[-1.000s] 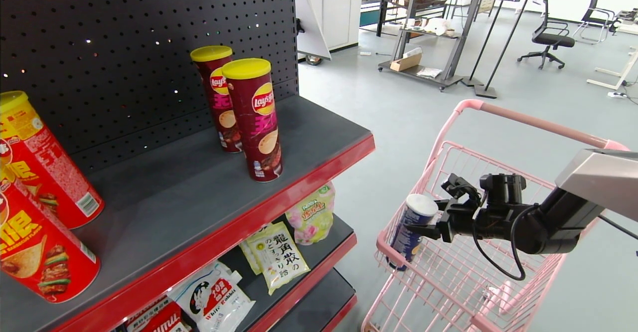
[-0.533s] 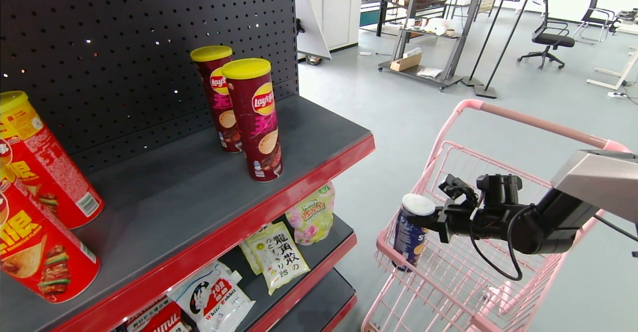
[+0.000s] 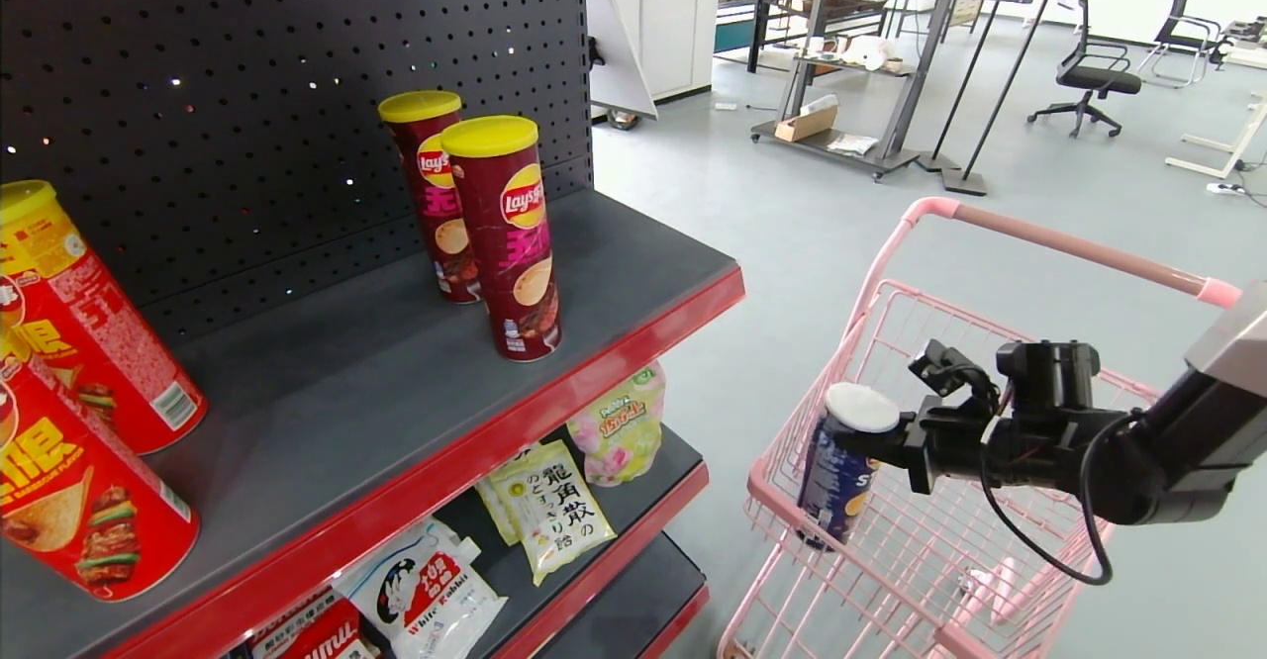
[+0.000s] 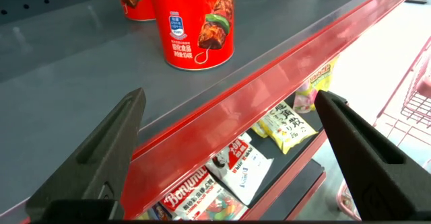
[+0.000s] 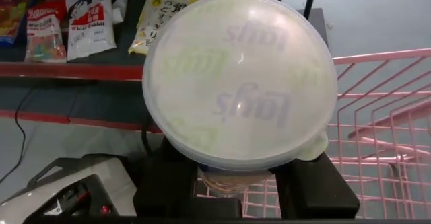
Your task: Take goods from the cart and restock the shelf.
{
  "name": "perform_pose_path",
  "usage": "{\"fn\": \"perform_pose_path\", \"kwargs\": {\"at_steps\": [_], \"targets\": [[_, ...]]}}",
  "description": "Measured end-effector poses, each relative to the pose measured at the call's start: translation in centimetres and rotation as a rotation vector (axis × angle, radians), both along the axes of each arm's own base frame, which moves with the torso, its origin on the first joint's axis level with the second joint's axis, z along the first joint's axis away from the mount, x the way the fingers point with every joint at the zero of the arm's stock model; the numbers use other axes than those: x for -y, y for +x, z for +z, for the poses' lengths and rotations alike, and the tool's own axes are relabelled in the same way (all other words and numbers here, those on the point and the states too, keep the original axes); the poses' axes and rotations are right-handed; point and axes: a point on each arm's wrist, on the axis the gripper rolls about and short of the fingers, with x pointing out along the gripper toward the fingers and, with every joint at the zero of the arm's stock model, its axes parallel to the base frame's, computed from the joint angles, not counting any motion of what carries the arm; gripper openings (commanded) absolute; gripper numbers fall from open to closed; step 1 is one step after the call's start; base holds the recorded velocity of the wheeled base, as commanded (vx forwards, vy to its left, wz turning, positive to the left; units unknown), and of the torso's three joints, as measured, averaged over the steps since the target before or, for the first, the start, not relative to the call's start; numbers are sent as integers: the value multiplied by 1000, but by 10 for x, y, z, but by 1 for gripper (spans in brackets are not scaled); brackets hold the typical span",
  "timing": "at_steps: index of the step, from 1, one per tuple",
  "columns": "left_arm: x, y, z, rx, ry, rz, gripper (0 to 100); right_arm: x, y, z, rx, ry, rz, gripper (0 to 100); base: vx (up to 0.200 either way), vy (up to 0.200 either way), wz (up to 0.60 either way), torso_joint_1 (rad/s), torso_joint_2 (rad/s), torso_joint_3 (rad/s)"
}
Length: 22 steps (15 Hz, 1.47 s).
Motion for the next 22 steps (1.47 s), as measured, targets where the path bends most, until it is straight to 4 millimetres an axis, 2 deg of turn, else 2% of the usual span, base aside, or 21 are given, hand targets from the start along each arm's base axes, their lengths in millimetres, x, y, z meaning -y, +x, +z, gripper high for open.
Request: {"fn": "perform_pose_path", "kwargs": {"at_steps": [3,7,10,12,16,17,19,22], "targets": [[0,0,0,0,0,0,100,12,-24,37,30,-32,-189,0,0,0,0,0,0,0],[0,0,0,0,0,0,100,19,-65,90,120,-104,-626,0,0,0,0,0,0,0],[0,0,0,0,0,0,100,19,-108,130,211,-101,-801,0,0,0,0,0,0,0],[0,0,0,0,0,0,100,18,-144,151,259,-107,-866,0,0,0,0,0,0,0],[0,0,0,0,0,0,100,16,-220,168,277,-132,-898,0,0,0,0,0,0,0],[0,0,0,0,0,0,100,15,-232,171,303,-138,-895,0,0,0,0,0,0,0],[0,0,0,0,0,0,100,15,-251,179,384,-124,-892,0,0,0,0,0,0,0],[0,0,0,0,0,0,100,15,-266,180,430,-104,-898,0,0,0,0,0,0,0]]}}
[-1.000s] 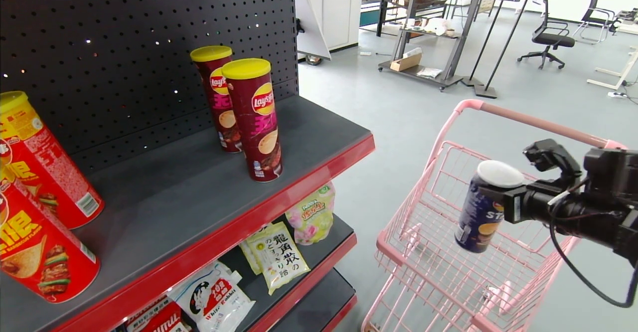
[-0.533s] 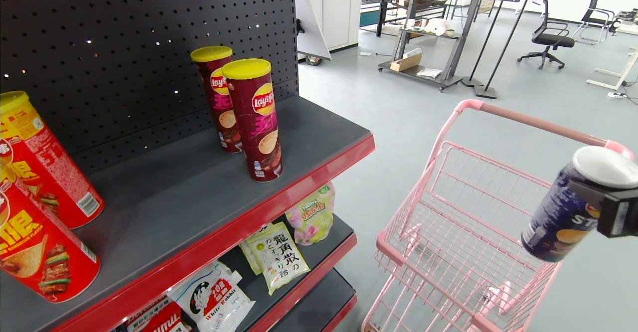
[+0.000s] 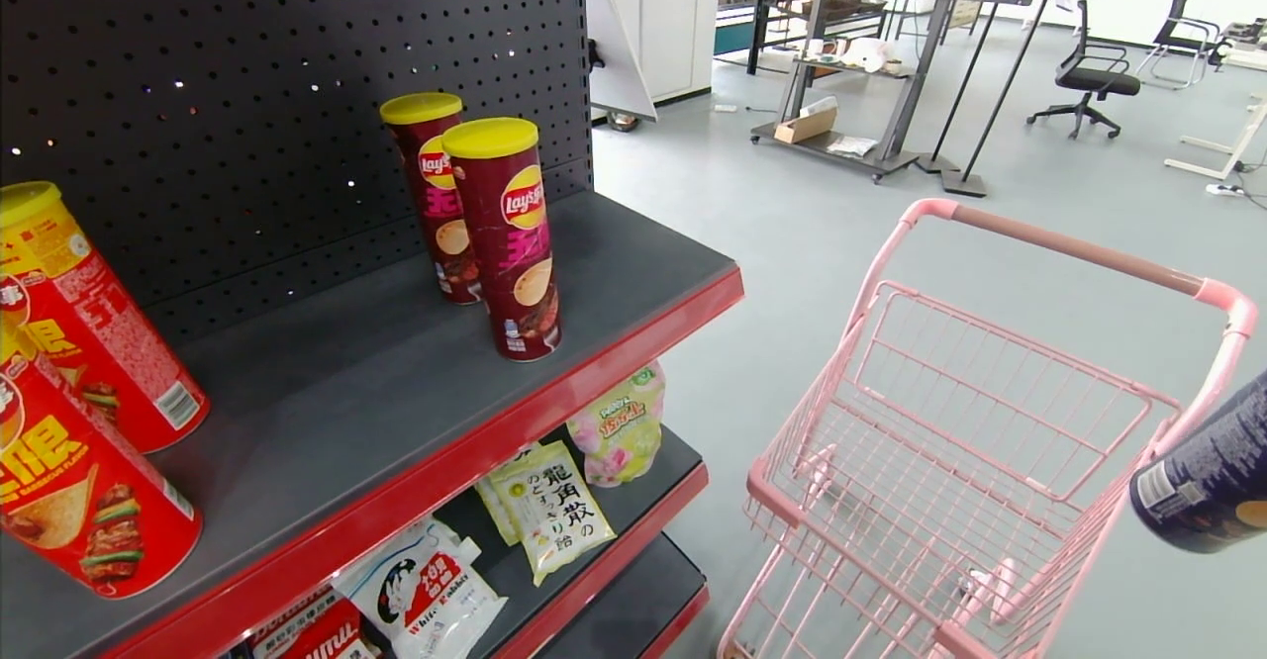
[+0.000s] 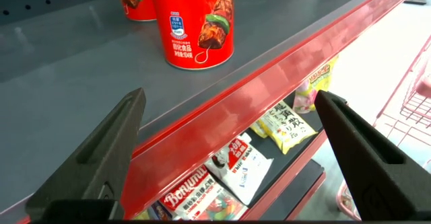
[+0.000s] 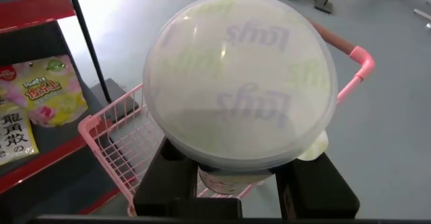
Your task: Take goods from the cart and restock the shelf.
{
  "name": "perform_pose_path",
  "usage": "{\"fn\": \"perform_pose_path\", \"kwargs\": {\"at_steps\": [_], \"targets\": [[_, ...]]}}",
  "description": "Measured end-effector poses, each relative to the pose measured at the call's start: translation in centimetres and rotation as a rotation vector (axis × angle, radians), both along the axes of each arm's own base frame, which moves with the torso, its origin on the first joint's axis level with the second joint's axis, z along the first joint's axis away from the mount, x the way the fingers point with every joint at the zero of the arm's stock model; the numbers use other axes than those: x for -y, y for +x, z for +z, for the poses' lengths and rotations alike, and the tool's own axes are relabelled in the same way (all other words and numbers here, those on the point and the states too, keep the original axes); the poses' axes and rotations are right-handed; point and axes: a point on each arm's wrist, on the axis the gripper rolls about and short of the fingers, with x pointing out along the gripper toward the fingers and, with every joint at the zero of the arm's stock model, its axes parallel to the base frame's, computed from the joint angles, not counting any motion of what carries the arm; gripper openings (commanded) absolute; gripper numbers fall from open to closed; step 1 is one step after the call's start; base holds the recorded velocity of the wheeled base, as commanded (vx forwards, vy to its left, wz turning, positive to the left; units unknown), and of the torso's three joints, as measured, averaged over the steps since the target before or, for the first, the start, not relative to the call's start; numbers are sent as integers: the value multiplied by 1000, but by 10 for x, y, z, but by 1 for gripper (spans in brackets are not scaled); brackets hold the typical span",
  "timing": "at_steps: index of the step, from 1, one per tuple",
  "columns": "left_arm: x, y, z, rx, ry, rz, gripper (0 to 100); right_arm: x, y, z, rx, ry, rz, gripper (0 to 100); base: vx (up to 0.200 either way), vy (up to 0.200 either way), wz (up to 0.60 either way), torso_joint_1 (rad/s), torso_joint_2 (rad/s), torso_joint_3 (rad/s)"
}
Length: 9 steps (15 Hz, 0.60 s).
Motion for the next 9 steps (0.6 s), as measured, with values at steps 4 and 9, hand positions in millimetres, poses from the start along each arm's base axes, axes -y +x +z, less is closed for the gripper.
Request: {"fn": "perform_pose_path", "kwargs": {"at_steps": [4,9], "targets": [[0,0,0,0,0,0,100,0,-4,1,17,0,0,0,0,0,0,151,-356,-207],[0,0,0,0,0,0,100,0,-1,1,6,0,-1,0,0,0,0,163,-381,-222]]}}
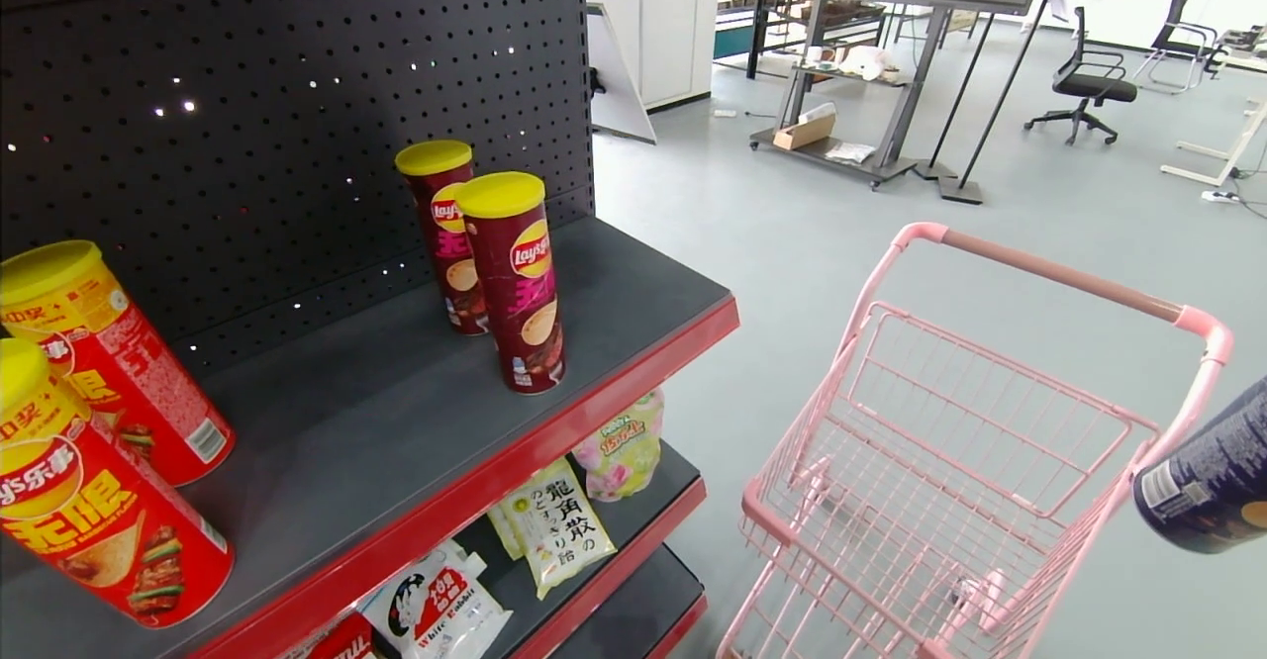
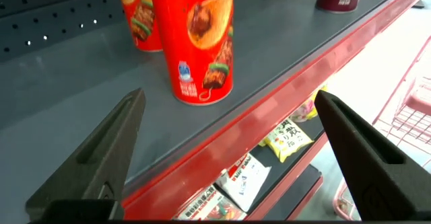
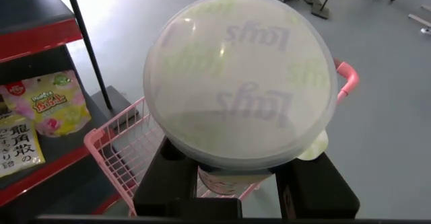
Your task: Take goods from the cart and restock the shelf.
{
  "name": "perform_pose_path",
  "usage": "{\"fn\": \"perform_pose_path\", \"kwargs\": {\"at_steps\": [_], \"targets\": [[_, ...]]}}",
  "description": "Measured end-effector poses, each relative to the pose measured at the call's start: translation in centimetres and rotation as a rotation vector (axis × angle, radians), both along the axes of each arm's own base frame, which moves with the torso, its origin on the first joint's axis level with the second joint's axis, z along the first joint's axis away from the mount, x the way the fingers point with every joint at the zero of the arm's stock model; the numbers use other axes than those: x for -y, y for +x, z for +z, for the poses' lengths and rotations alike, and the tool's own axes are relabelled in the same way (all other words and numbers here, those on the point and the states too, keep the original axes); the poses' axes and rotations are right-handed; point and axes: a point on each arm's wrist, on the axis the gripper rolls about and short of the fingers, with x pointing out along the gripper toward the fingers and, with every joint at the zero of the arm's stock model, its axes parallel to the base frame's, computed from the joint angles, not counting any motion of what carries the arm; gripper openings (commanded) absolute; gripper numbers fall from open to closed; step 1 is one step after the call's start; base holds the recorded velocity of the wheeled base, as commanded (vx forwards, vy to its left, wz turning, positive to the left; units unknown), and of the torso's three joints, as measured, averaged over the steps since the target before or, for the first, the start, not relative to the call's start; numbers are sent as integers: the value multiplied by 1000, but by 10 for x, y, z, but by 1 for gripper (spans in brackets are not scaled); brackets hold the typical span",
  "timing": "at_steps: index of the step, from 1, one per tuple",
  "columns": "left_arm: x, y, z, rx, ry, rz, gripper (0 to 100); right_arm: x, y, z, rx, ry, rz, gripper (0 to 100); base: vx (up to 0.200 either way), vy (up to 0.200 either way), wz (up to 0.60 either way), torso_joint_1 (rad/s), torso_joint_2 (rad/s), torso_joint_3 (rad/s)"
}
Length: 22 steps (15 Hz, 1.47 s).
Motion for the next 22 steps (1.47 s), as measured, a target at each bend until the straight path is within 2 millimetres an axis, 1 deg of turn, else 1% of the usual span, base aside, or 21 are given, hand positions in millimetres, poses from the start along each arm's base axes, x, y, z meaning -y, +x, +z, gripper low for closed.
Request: {"fn": "perform_pose_path", "kwargs": {"at_steps": [7,13,20,22], "targets": [[0,0,0,0,0,0,100,0,15,0,-45,0,2,0,0,0,0,161,-362,-206],[0,0,0,0,0,0,100,0,23,1,-66,-3,4,0,0,0,0,153,-330,-181],[0,0,0,0,0,0,100,0,25,1,-79,-6,1,0,0,0,0,2,-9,-1],[0,0,0,0,0,0,100,0,25,-1,-83,-7,0,0,0,0,600,7,2,5]]}}
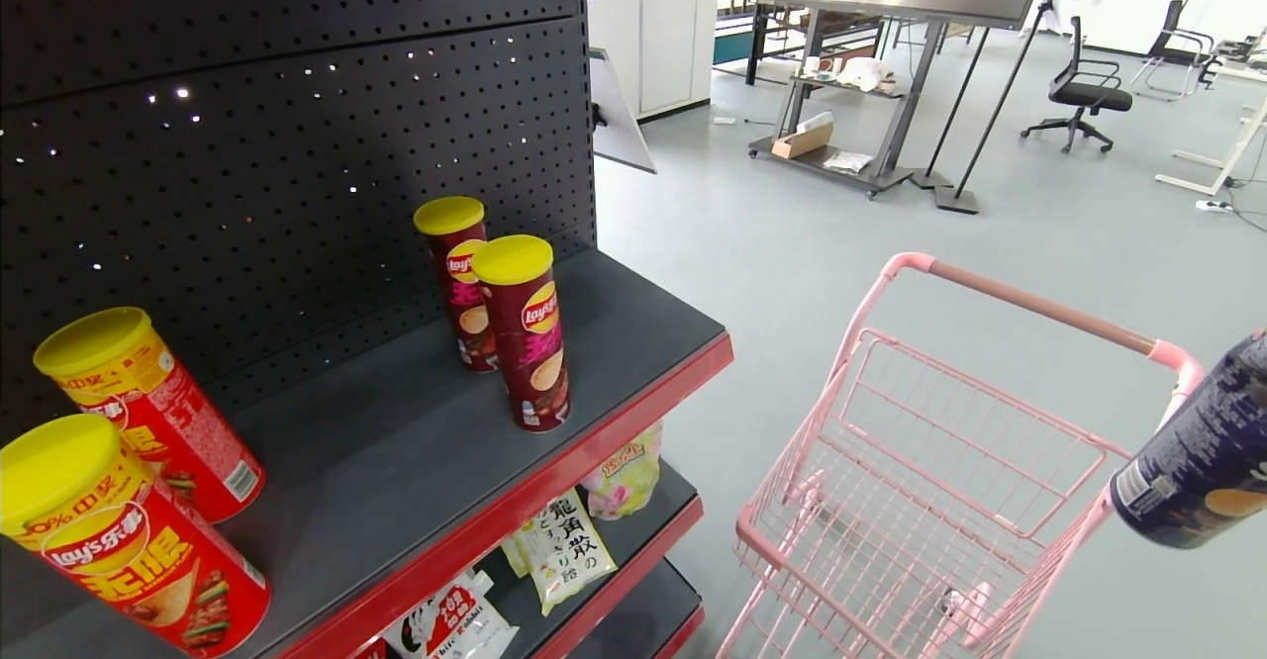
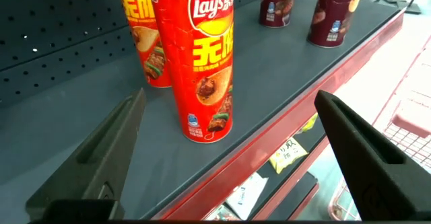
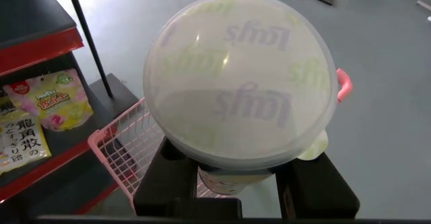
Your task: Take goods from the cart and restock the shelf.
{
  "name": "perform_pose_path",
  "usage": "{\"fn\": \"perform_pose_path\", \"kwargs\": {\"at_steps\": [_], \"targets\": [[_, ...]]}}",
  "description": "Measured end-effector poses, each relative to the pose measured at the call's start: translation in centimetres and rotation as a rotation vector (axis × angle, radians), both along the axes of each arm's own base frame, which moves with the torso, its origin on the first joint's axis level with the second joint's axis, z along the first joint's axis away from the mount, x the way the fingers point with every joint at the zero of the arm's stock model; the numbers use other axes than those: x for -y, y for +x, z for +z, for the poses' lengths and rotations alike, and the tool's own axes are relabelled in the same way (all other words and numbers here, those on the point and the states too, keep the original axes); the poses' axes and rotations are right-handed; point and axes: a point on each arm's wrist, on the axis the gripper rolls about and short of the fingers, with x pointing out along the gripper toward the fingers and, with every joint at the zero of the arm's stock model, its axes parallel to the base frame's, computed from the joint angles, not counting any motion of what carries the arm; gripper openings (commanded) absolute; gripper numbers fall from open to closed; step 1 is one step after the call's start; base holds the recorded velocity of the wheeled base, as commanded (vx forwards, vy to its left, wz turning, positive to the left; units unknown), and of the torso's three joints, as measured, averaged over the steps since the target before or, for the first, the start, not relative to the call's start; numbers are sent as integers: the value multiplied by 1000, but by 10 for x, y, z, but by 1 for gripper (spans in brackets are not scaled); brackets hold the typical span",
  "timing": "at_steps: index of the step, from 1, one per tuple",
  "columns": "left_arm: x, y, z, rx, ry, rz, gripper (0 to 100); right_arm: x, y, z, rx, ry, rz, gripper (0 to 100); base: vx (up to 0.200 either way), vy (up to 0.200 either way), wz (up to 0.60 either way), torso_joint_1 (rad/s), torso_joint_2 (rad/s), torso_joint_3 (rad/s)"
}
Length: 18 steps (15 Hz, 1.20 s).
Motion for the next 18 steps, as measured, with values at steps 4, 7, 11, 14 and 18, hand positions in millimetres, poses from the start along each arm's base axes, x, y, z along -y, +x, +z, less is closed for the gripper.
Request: {"fn": "perform_pose_path", "kwargs": {"at_steps": [4,7,11,14,18], "targets": [[0,0,0,0,0,0,100,0,0,-2,-7,-1,0,0,0,0,600,6,-1,1],[0,0,0,0,0,0,100,0,1,-1,-9,-3,0,0,0,0,600,2,2,2],[0,0,0,0,0,0,100,0,1,-1,-9,-9,1,0,0,0,600,4,2,-1],[0,0,0,0,0,0,100,0,-1,-1,-2,-10,-1,0,0,0,400,0,0,3],[0,0,0,0,0,0,100,0,-12,-1,30,-9,-1,0,0,0,0,0,0,0]]}}
